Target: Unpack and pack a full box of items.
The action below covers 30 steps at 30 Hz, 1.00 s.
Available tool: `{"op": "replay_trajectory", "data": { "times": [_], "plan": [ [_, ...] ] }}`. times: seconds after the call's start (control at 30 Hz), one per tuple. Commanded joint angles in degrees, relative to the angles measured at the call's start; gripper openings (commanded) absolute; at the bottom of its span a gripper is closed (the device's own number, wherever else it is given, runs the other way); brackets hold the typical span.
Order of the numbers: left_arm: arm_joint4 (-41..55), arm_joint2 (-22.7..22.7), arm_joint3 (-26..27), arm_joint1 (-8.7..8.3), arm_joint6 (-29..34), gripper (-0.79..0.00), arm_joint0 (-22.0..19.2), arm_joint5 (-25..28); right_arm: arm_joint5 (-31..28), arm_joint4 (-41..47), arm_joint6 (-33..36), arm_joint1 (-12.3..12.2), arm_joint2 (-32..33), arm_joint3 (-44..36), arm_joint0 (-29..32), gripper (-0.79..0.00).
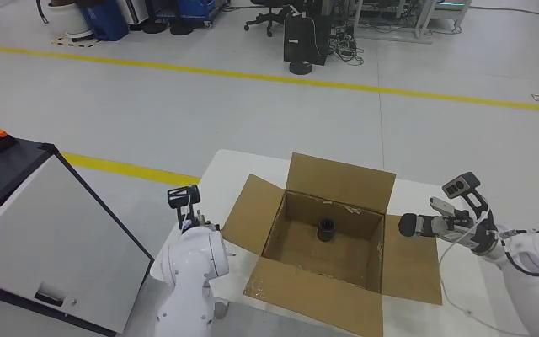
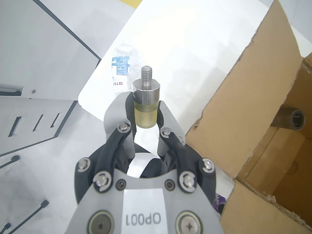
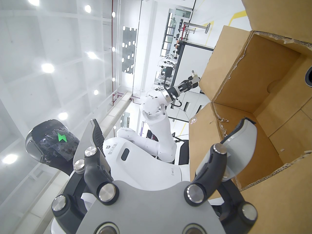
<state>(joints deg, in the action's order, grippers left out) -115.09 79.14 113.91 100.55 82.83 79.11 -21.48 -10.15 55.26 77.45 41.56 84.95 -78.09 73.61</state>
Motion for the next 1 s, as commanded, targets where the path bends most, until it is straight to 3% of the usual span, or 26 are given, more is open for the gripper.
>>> {"op": "replay_trajectory", "data": {
  "times": [0.0, 0.2, 0.6, 0.8, 0.97],
  "plan": [
    [-0.4, 1.0, -3.7, 0.97, 0.9, -0.785, -2.9, 0.9, 0.0, 0.0, 0.0, 0.0, 0.0, 0.0, 0.0, 0.0],
    [-1.3, 3.2, -7.9, 2.31, 1.9, -0.785, -6.4, 1.8, 0.0, 0.0, 0.0, 0.0, 0.0, 0.0, 0.0, 0.0],
    [4.4, 6.0, -5.5, 1.48, 5.0, -0.785, -4.4, 5.0, 0.0, 0.0, 0.0, 0.0, 0.0, 0.0, 0.0, 0.0],
    [11.3, 8.4, -10.5, 1.53, 4.4, -0.785, -5.5, 4.4, 0.0, 0.0, 0.0, 0.0, 0.0, 0.0, 0.0, 0.0],
    [11.3, 10.2, -13.2, 1.76, 3.7, -0.785, -6.7, 3.7, 0.0, 0.0, 0.0, 0.0, 0.0, 0.0, 0.0, 0.0]
  ]
}}
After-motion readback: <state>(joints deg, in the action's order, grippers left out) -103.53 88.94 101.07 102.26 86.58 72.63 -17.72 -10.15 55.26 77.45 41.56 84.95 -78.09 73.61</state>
